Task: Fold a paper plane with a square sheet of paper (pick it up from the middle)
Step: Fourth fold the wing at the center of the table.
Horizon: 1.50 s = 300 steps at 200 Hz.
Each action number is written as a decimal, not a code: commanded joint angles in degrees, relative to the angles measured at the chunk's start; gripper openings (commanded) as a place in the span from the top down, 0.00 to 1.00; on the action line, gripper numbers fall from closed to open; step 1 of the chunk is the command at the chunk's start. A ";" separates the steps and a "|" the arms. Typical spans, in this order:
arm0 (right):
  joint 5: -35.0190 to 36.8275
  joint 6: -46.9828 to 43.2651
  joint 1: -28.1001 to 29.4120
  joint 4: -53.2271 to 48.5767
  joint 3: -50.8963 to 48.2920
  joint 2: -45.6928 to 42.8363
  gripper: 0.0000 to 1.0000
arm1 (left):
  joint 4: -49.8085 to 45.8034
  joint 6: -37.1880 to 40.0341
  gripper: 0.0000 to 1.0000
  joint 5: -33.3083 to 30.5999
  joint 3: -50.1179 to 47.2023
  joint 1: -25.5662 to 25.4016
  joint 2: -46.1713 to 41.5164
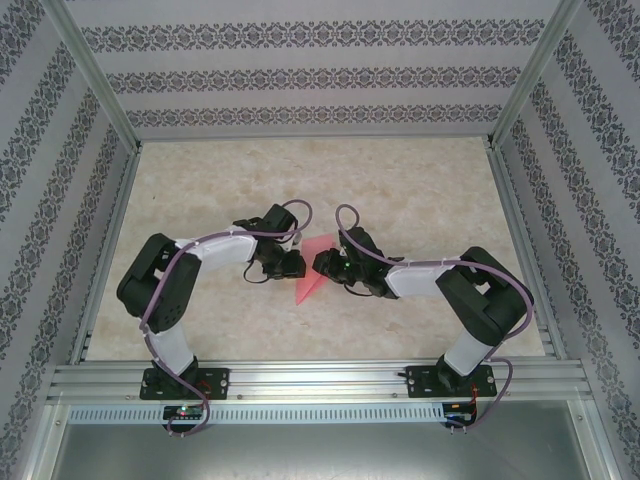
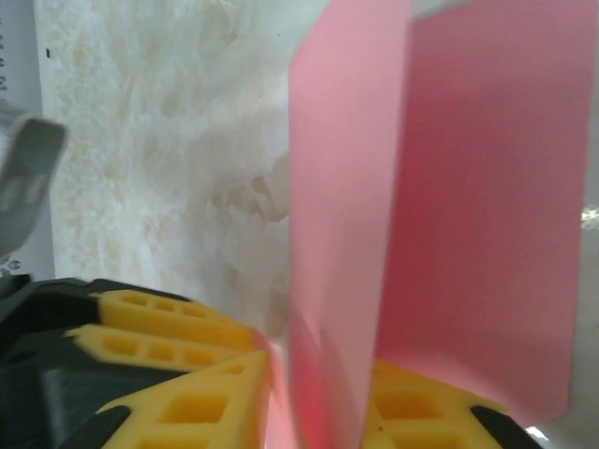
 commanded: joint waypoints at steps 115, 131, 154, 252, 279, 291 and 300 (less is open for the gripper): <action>0.77 4.03 -0.34 -0.68 1.35 0.34 0.88 | 3.25 4.96 0.51 -18.40 -10.54 -16.06 -16.59; 0.44 4.41 -0.30 -0.32 1.42 0.36 0.87 | 3.26 4.81 0.51 -20.92 -9.11 -18.00 -14.43; 0.53 4.89 -0.26 -0.19 1.17 0.36 0.87 | 3.39 4.19 0.51 -23.82 -7.16 -20.17 -11.69; -0.62 6.40 -0.58 0.65 1.52 0.98 0.86 | 4.90 0.76 0.60 -32.81 -6.29 -23.49 -7.45; -0.79 6.56 -0.65 0.65 1.59 0.74 0.86 | 5.45 0.31 0.62 -32.98 -5.93 -24.07 -6.21; -0.80 6.62 -0.74 0.65 1.56 0.74 0.86 | 5.54 0.14 0.63 -33.19 -5.75 -24.24 -5.72; -0.79 6.63 -0.70 0.50 1.60 0.80 0.86 | 5.54 -0.04 0.65 -33.52 -5.68 -24.33 -5.48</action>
